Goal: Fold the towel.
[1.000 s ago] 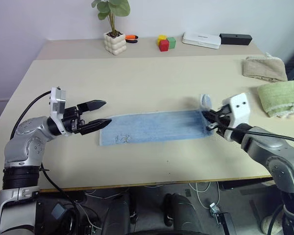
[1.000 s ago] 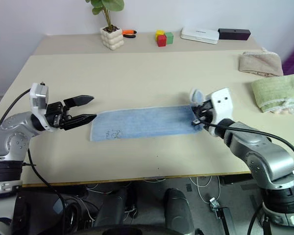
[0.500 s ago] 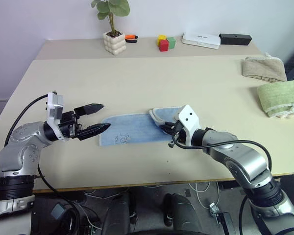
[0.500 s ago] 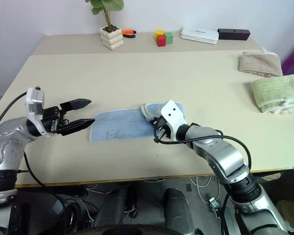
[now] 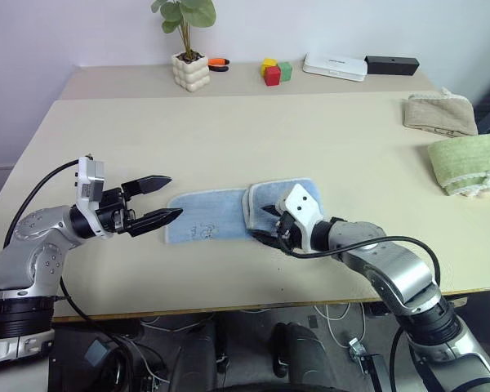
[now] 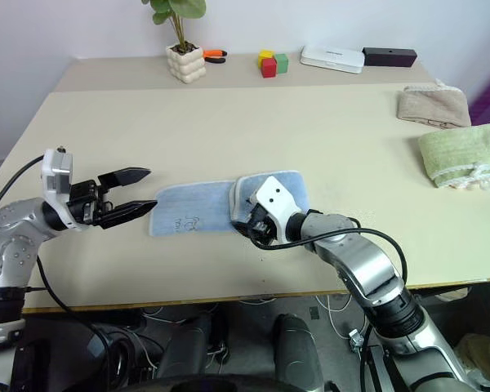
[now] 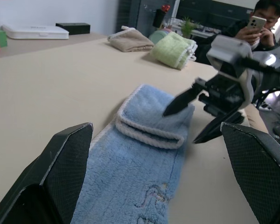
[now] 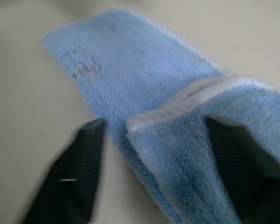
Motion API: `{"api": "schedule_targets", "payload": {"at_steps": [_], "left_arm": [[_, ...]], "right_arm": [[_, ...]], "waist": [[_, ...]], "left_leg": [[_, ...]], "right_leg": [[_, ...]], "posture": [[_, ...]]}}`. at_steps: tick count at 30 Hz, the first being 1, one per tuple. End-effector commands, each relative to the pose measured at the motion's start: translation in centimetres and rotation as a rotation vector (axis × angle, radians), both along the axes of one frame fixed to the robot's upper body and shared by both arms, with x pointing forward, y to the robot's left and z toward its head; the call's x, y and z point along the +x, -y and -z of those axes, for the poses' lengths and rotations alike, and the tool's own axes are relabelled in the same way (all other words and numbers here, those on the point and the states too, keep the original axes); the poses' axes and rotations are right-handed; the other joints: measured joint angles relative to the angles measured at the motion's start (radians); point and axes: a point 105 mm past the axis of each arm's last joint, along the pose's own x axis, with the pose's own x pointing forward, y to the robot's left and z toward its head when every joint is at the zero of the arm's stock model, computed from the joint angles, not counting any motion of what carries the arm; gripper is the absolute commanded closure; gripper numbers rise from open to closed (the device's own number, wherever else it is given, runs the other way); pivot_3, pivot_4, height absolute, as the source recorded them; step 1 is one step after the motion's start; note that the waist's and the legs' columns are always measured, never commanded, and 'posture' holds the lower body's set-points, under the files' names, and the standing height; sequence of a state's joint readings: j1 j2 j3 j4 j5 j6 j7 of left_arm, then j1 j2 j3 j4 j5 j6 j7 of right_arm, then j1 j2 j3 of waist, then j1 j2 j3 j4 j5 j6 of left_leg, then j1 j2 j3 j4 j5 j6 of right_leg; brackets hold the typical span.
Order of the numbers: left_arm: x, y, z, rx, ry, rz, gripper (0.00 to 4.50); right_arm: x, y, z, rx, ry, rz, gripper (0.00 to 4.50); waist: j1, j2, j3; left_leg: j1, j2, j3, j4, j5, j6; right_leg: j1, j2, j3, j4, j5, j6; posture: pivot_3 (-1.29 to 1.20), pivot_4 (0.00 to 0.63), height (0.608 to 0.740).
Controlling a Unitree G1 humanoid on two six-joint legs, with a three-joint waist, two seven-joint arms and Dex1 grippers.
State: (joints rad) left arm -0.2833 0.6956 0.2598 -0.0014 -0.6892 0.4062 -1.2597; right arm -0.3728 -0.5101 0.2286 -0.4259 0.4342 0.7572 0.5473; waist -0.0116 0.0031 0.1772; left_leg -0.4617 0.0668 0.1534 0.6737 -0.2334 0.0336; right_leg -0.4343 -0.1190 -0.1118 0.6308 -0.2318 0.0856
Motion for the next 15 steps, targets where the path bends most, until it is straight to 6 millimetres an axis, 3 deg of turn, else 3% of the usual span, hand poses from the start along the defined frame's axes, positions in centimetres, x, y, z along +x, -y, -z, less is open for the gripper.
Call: {"api": "schedule_targets", "payload": {"at_steps": [1,4,7,13,14,15], "left_arm": [[0.0,0.0,-1.1,-0.004,0.047,0.01,0.0],[0.1,-0.1,-1.0,-0.003,0.045,0.014,0.0],[0.3,0.1,-1.0,-0.004,0.044,0.019,0.0],[-0.2,0.5,-0.5,-0.007,0.027,0.028,0.0],[-0.4,0.6,-0.3,-0.007,0.022,0.031,0.0],[-0.6,0.8,-0.2,-0.009,0.018,0.032,0.0]], "right_arm": [[0.6,0.7,-6.5,0.252,0.109,0.014,0.06],[1.7,1.4,-7.7,0.31,0.126,0.077,0.06],[3.4,2.2,-6.9,0.291,0.135,0.165,0.95],[5.4,2.5,-5.2,0.252,0.169,0.282,4.09],[5.4,2.2,-4.4,0.238,0.166,0.276,4.46],[5.4,2.1,-3.1,0.191,0.18,0.269,4.46]], "waist": [[0.0,0.0,0.0],[-0.001,0.0,0.0],[0.0,-0.001,-0.001],[-0.005,-0.001,0.0],[-0.005,-0.001,0.0],[-0.006,-0.001,-0.001]], "left_leg": [[0.0,0.0,0.0,0.0,0.0,0.0],[0.0,0.0,0.0,0.0,0.0,0.0],[0.0,0.0,0.0,-0.001,0.0,0.0],[0.0,0.0,0.003,-0.002,0.003,-0.005],[0.0,0.0,0.003,-0.003,0.004,-0.006],[0.001,0.0,0.004,-0.005,0.004,-0.006]], "right_leg": [[0.0,0.0,0.0,0.0,0.001,0.001],[0.0,0.0,0.0,0.0,0.001,0.001],[0.0,0.0,0.0,0.0,0.001,0.001],[-0.002,0.0,0.0,0.0,0.001,0.002],[-0.002,0.0,0.0,0.0,0.002,0.002],[-0.002,0.0,0.0,0.0,0.002,0.002]], "posture": [[0.0,0.15,0.74],[0.0,0.15,0.74],[0.0,0.15,0.74],[0.0,0.15,0.74],[0.0,0.15,0.74],[0.0,0.15,0.74]]}}
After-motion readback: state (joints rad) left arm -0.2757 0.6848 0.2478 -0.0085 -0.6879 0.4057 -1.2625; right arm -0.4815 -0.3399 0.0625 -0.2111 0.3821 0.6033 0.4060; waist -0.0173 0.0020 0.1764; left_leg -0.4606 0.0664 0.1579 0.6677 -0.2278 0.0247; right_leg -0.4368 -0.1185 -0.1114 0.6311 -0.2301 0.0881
